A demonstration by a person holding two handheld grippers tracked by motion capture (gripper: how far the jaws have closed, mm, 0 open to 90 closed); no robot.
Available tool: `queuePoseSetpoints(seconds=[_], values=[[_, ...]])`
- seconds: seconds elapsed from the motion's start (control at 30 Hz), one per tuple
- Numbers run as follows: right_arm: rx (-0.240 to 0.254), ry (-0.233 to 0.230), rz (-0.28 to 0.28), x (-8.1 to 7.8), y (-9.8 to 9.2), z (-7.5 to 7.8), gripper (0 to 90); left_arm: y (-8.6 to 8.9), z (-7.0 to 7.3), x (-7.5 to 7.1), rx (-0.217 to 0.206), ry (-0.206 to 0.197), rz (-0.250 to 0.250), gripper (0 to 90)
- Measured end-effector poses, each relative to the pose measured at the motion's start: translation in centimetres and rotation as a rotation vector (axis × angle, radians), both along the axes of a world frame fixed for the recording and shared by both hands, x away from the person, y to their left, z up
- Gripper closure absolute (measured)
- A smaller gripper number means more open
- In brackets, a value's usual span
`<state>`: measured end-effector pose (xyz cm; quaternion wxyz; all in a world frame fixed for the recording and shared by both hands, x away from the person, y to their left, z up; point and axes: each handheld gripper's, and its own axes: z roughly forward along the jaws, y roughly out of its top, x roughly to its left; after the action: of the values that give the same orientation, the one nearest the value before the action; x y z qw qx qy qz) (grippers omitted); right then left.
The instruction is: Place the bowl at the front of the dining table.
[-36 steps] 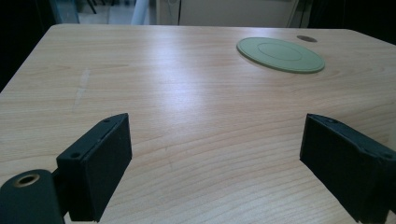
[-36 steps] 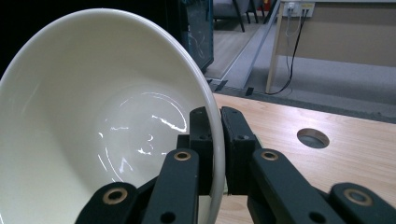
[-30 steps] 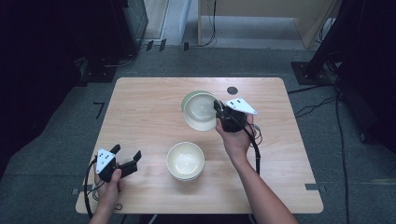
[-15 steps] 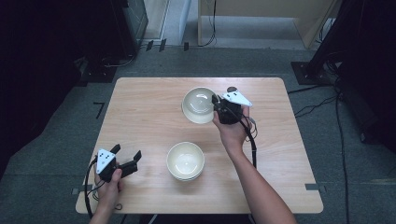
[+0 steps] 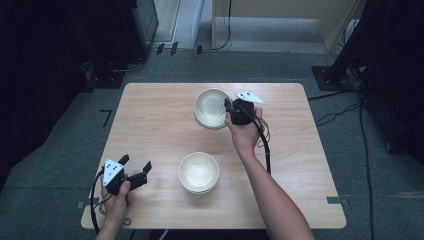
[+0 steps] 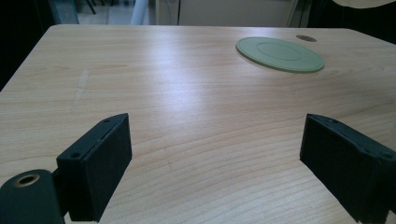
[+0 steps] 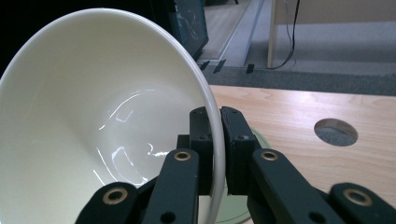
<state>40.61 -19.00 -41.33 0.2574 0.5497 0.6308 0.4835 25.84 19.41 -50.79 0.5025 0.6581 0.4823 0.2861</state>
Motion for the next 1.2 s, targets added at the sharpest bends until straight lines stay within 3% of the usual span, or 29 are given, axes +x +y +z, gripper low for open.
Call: queuePoseSetpoints(seconds=[0.47, 0.63, 0.8, 0.93, 1.1, 1.2], values=[[0.007, 0.118, -0.019, 3.0, 0.4, -1.4, 84.8, 0.3, 0.0, 0.1, -0.033, 0.010, 0.001, 8.9], [0.021, 0.206, -0.042, 5.0, 0.4, -2.0, 84.8, 0.2, 0.0, 0.1, -0.022, 0.005, -0.003, 8.9], [0.070, 0.293, -0.053, 6.6, 0.3, -2.2, 84.8, 0.2, 0.0, 0.1, -0.020, 0.005, -0.003, 8.9], [0.050, 0.353, -0.064, 7.7, 0.5, -2.0, 84.8, 0.2, 0.0, 0.1, -0.024, 0.007, -0.006, 8.9], [0.076, 0.459, -0.081, 9.3, 0.1, -2.2, 84.8, 0.2, 0.0, 0.1, -0.023, 0.007, -0.011, 8.9], [0.074, 0.500, -0.094, 10.0, 0.0, -2.5, 84.8, 0.2, 0.0, 0.1, -0.025, 0.008, -0.012, 8.9]])
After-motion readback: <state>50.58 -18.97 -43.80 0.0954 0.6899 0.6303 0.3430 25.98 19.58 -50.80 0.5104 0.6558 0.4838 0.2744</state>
